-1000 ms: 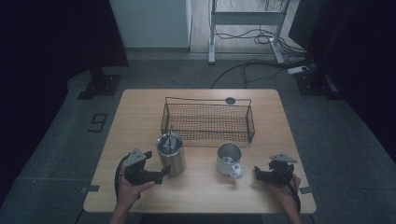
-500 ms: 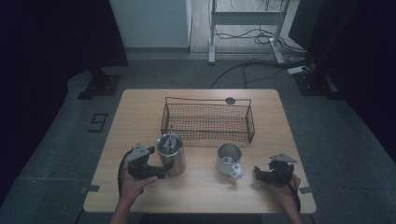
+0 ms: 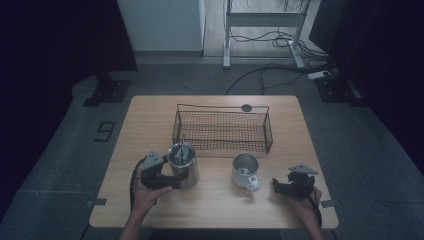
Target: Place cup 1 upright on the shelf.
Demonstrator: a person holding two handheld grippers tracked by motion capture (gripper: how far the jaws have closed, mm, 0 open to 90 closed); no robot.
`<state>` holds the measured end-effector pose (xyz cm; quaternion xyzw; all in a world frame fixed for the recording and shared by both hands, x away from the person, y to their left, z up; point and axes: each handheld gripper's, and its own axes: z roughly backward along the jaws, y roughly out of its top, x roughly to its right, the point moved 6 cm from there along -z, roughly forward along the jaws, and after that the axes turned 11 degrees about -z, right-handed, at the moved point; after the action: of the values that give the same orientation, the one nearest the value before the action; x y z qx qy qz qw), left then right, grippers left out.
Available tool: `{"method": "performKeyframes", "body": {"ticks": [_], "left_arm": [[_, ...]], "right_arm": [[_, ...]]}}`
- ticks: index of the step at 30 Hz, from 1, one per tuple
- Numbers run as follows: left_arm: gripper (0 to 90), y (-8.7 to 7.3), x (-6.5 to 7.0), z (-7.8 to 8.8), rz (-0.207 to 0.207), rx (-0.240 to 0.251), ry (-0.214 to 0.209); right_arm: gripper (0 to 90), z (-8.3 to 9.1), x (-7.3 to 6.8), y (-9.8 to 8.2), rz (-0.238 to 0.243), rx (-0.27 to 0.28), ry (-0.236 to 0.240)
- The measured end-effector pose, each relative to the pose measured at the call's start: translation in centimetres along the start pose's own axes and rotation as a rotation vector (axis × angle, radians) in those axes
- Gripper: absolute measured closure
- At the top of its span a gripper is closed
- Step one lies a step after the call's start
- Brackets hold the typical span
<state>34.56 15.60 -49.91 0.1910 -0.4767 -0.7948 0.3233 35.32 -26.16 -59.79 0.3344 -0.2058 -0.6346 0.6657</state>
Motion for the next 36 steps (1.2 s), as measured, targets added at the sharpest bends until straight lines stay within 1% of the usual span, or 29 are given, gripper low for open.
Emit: {"method": "performKeyframes", "body": {"ticks": [9, 16, 21, 24, 25, 26, 29, 33, 36], "left_arm": [[0.5, 0.7, 0.1, -1.1, -0.022, -0.005, 0.025], [0.0, 0.8, 0.1, -2.1, -0.043, -0.013, 0.049], [0.0, 0.7, 0.1, -3.0, -0.054, -0.019, 0.08], [0.0, 0.6, 0.2, -3.6, -0.061, -0.035, 0.099], [0.8, 0.5, 0.2, -3.8, -0.07, -0.036, 0.109], [1.8, 0.4, 0.2, -3.8, -0.076, -0.033, 0.117], [2.8, 0.4, 0.2, -3.8, -0.083, -0.019, 0.124], [3.2, 0.4, 0.3, -3.8, -0.089, -0.025, 0.131], [3.4, 0.4, 0.3, -3.8, -0.093, -0.03, 0.127]], "right_arm": [[2.8, 0.0, 0.0, 0.0, 0.0, 0.0, 0.0], [2.8, 0.0, 0.0, 0.0, 0.0, 0.0, 0.0], [2.8, 0.0, 0.0, 0.0, 0.0, 0.0, 0.0], [2.8, 0.0, 0.0, 0.0, 0.0, 0.0, 0.0], [2.8, 0.0, 0.0, 0.0, 0.0, 0.0, 0.0], [2.8, 0.0, 0.0, 0.0, 0.0, 0.0, 0.0], [2.8, 0.0, 0.0, 0.0, 0.0, 0.0, 0.0], [2.8, 0.0, 0.0, 0.0, 0.0, 0.0, 0.0], [2.8, 0.0, 0.0, 0.0, 0.0, 0.0, 0.0]]}}
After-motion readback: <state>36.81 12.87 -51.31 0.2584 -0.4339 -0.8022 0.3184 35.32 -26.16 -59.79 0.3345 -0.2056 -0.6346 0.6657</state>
